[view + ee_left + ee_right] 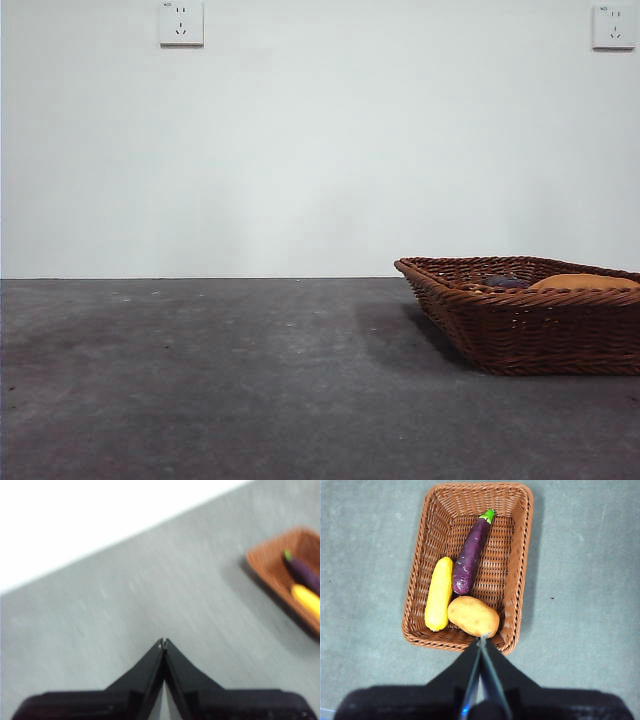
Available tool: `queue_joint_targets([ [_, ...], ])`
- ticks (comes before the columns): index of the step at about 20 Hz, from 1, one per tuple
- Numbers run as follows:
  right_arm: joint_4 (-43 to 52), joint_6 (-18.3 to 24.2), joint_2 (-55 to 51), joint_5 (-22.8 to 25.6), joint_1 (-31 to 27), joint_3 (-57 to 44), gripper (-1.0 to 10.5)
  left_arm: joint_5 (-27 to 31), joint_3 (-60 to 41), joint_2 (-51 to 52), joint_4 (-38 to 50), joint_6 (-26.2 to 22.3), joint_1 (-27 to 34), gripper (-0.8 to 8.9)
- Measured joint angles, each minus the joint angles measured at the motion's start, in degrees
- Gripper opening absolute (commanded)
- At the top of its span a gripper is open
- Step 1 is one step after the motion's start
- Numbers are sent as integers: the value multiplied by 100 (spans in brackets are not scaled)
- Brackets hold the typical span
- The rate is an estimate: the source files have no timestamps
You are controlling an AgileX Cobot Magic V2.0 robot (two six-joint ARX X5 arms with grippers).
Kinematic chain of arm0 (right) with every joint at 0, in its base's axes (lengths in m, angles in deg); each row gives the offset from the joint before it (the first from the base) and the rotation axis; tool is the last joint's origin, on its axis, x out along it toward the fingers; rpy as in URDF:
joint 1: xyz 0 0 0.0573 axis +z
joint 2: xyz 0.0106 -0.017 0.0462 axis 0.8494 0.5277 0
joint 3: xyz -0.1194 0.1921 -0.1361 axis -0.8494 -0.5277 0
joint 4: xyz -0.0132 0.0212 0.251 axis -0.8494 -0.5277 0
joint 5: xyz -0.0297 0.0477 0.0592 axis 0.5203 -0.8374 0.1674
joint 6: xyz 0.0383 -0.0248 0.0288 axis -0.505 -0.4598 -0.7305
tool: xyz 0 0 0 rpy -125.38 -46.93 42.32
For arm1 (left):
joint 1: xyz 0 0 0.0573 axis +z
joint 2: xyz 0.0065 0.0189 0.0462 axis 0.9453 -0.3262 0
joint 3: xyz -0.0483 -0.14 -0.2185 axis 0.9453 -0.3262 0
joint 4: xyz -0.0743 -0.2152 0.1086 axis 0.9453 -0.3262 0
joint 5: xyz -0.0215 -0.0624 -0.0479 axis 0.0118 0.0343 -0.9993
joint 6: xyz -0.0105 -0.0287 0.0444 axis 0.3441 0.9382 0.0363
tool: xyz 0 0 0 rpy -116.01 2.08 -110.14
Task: Help me put the vegetables on the table into the basket
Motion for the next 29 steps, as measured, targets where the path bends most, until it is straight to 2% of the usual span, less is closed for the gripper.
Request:
queue_joint_targets([
  [3, 0, 0, 0, 2, 0, 0, 1, -138, -4, 352, 726, -306, 660, -3],
  [5, 0, 0, 0, 2, 0, 0, 1, -553, -90, 739, 1134, -446, 1215, -3],
  [8, 0, 0, 0, 2, 0, 0, 1, -793, -758, 1458, 1838, -533, 1753, -3],
  [11, 0, 0, 0, 2, 0, 0, 1, -802, -1943, 2221, 2752, -610, 2059, -3],
  [14, 0, 0, 0, 2, 0, 0, 1, -813, -3681, 2962, 3683, -590, 2135, -3],
  [19, 0, 0, 0, 2, 0, 0, 1, -820, -6231, 4105, 5123, -188, 2135, -3],
  [23, 0, -2, 0, 2, 0, 0, 1, -678, -7495, 4780, 5211, 254, 2135, -3],
  [29, 0, -2, 0, 2, 0, 0, 1, -496, -8577, 5613, 5202, 850, 2138, -3],
])
